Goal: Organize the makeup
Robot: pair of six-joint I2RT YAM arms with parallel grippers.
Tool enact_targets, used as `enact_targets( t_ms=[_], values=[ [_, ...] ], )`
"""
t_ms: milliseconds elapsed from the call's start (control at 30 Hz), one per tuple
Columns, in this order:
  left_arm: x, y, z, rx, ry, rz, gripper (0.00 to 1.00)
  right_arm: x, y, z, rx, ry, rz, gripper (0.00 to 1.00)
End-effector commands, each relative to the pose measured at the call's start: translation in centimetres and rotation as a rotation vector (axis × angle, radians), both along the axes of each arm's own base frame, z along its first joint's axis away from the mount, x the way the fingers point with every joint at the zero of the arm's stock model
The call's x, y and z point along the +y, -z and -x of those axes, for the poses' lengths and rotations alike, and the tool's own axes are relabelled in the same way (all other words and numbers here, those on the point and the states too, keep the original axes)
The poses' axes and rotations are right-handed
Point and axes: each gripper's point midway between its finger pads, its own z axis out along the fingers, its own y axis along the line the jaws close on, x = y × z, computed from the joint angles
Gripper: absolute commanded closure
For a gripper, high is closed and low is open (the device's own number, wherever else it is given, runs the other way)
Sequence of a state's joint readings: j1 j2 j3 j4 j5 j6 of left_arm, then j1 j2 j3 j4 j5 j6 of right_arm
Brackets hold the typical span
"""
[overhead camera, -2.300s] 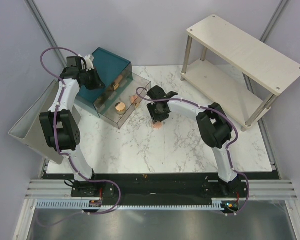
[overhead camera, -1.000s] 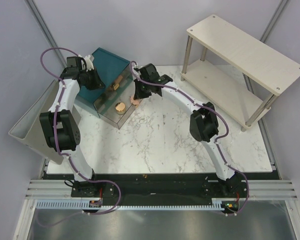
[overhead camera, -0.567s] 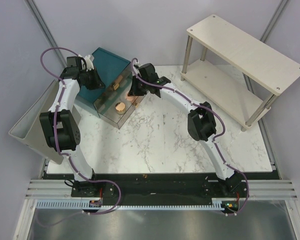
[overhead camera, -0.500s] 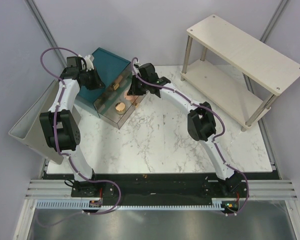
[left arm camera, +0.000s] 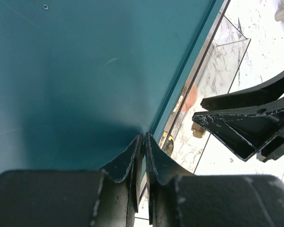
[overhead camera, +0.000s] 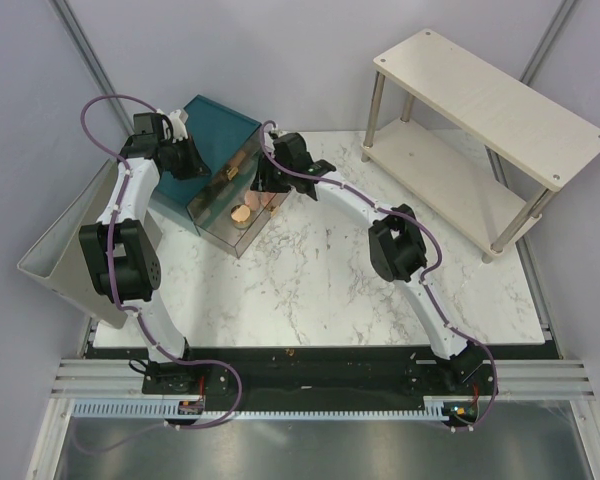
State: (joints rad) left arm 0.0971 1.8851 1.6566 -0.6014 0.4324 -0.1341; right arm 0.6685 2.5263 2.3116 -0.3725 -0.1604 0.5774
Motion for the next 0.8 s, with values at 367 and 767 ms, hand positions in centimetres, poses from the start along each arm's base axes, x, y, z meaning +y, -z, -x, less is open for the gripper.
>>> enact_targets(
  t_ms=[367,767],
  values=[
    [-1.8,8.9,8.2,0.442,0.051,0.030,0.84,-1.1,-6.6,-1.6,-0.118,0.083,-0.093,1.00],
    [-1.6,9.3,8.2,0.450,0.048,0.018,0.83,-8.0,-6.2,-0.6,0.001,0.175,-0.181,1.00]
  ],
)
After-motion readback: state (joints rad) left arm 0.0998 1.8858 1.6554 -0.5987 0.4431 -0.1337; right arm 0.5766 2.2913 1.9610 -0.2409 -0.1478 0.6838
